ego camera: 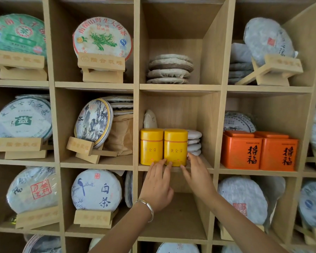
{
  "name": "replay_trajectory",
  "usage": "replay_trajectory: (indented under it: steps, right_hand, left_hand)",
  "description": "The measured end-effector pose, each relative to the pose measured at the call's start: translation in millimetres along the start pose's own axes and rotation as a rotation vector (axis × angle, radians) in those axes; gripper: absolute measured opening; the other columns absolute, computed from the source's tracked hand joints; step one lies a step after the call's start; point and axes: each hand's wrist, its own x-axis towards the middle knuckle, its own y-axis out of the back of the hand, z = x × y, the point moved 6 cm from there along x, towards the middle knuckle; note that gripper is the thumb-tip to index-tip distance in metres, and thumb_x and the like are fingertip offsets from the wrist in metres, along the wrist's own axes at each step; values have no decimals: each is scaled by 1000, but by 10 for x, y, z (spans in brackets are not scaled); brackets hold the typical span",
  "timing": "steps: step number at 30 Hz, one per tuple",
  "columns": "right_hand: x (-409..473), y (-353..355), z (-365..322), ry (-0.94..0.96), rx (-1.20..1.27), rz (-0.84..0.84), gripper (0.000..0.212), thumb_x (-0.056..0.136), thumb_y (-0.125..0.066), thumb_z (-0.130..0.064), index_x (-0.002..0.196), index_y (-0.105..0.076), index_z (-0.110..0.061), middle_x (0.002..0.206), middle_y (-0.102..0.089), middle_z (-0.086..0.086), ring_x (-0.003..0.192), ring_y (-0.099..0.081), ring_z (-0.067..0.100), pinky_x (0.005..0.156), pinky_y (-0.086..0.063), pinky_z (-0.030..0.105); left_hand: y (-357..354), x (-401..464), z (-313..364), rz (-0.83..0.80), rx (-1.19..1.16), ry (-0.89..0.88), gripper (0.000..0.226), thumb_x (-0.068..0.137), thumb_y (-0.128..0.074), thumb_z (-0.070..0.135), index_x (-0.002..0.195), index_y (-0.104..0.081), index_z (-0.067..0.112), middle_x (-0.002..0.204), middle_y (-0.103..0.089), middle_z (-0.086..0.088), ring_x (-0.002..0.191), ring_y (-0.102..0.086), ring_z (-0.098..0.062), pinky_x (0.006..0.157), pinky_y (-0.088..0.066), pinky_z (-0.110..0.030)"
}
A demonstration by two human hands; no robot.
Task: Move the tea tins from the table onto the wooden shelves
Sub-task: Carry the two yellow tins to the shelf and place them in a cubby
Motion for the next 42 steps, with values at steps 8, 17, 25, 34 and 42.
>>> replay_trajectory:
  steps: [8,17,25,34,42]
  right_hand:
    - [-49,91,-67,33,-6,37,45,93,-60,-27,132,-48,-9,124,-56,9,113,-54,19,89,-42,24]
    - [-535,117,-122,131,-208,-23,28,87,-67,-25,112,-60,-14,107,-58,4,94,-60,16,77,-49,24]
    - [-1081,825,292,-139,-417,-66,34,91,-59,-25,118,-58,-5,110,-58,15,99,-58,31,83,-48,40]
    - [-2947,2848,356,-613,-825,42,32,91,-57,-23,112,-56,0,105,-56,19,97,-54,37,78,-45,43]
    - [-4875,5051,-854,-1019,-1182,306,36,85,-67,-23,108,-57,2,105,-55,21,100,-54,40,84,-44,45]
  left_hand:
    - [97,-43,-50,38,-54,5,70,69,-61,24,137,-46,11,134,-51,-13,125,-49,-29,112,-33,-44]
    - [-50,-294,-35,-112,-75,-45,61,80,-47,29,140,-41,16,140,-43,-7,126,-44,-25,110,-34,-36]
    - [-186,-290,604,-215,-149,-256,61,79,-49,32,136,-42,11,136,-43,-12,120,-44,-29,104,-34,-36]
    - [94,-634,2806,-219,-548,-662,49,78,-55,27,124,-52,13,126,-49,-11,111,-49,-31,93,-41,-39]
    - [1397,-1511,4948,-141,-893,-1020,46,75,-58,27,120,-58,15,122,-55,-8,109,-52,-30,94,-41,-38]
